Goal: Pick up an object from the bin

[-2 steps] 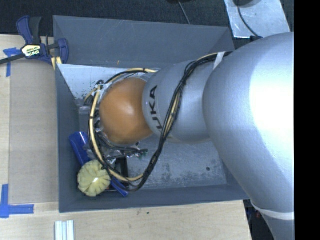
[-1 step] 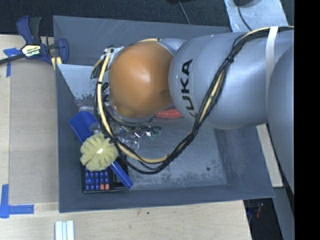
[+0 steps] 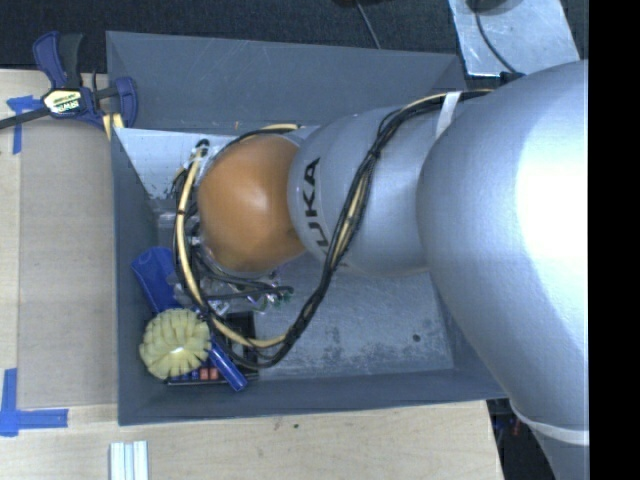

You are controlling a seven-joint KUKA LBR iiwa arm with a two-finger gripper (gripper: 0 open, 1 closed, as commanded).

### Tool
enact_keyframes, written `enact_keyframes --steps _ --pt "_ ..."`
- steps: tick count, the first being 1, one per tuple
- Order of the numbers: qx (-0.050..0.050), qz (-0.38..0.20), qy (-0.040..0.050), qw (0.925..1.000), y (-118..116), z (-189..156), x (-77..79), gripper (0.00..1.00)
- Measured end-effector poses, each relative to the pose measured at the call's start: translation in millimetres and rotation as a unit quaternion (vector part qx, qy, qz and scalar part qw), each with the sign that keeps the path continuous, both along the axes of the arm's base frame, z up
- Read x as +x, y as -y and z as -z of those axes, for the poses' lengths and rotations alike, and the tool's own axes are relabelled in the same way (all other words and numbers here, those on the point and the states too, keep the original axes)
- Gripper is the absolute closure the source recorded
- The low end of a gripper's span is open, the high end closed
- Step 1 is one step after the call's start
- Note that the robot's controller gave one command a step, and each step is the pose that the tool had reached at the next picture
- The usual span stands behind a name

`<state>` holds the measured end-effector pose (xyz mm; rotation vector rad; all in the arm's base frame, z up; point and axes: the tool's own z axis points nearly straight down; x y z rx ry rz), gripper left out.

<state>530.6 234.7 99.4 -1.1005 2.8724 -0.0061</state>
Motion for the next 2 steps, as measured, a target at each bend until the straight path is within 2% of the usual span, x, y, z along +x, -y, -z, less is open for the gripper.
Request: enact_keyframes --steps 1,2 --pt "-0.006 -0.113 0.0062 0.9936 -3.2 -47.5 10.7 1.00" --pt "-0.005 -0.092 0.0069 0.9957 4.8 26.0 14.7 1.00"
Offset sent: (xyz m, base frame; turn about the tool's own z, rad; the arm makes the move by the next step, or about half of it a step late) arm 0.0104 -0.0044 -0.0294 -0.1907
